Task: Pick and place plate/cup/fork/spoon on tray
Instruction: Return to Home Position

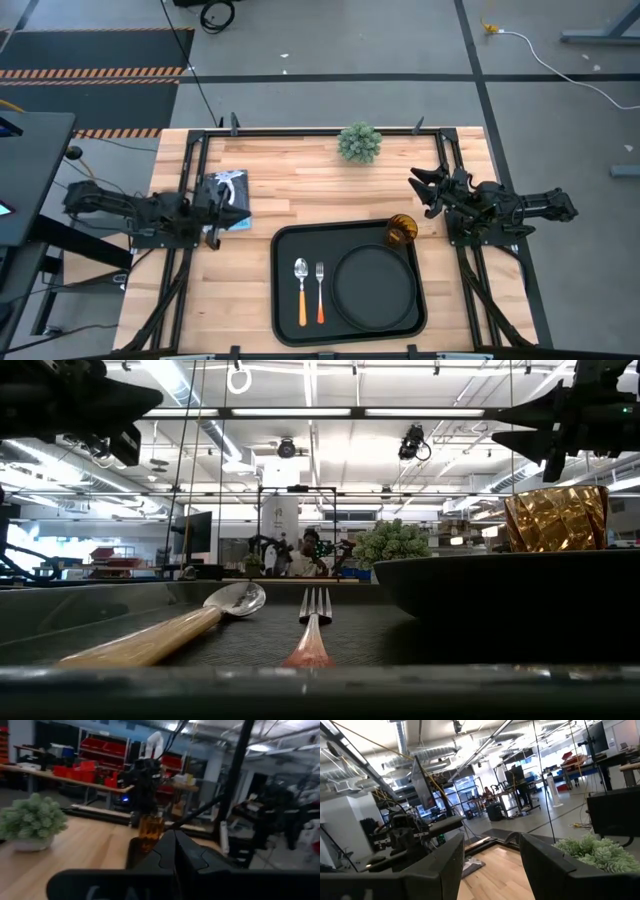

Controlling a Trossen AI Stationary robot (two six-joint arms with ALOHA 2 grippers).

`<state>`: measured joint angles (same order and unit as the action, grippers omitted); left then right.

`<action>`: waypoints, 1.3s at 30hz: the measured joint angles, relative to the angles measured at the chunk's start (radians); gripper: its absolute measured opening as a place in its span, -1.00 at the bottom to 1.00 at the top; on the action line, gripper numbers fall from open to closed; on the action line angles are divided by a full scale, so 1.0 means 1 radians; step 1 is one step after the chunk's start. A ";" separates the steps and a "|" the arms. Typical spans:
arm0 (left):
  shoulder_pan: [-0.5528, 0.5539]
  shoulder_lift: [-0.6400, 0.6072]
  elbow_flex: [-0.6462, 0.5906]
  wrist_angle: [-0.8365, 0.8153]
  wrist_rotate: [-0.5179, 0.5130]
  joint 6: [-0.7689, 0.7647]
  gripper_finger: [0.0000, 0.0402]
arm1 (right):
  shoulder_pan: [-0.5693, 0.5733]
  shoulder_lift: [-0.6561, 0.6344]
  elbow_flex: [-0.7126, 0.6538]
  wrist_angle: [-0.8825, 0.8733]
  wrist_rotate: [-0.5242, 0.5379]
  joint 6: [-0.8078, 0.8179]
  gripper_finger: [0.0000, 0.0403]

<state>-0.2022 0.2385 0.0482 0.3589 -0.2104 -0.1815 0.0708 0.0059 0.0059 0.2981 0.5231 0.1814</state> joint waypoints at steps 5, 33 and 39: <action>-0.053 -0.103 -0.040 -0.078 -0.018 -0.020 -0.99 | 0.000 0.000 0.000 0.000 -0.001 0.000 -0.02; -0.250 -0.234 -0.040 -0.277 -0.058 0.167 -0.93 | 0.000 0.000 0.000 0.001 -0.001 0.000 -0.02; -0.250 -0.219 -0.040 -0.277 -0.057 0.090 -0.82 | 0.000 0.000 0.000 0.001 -0.001 0.000 -0.02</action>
<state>-0.4522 0.0195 0.0078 0.0821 -0.2672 -0.0917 0.0704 0.0063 0.0059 0.2989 0.5224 0.1810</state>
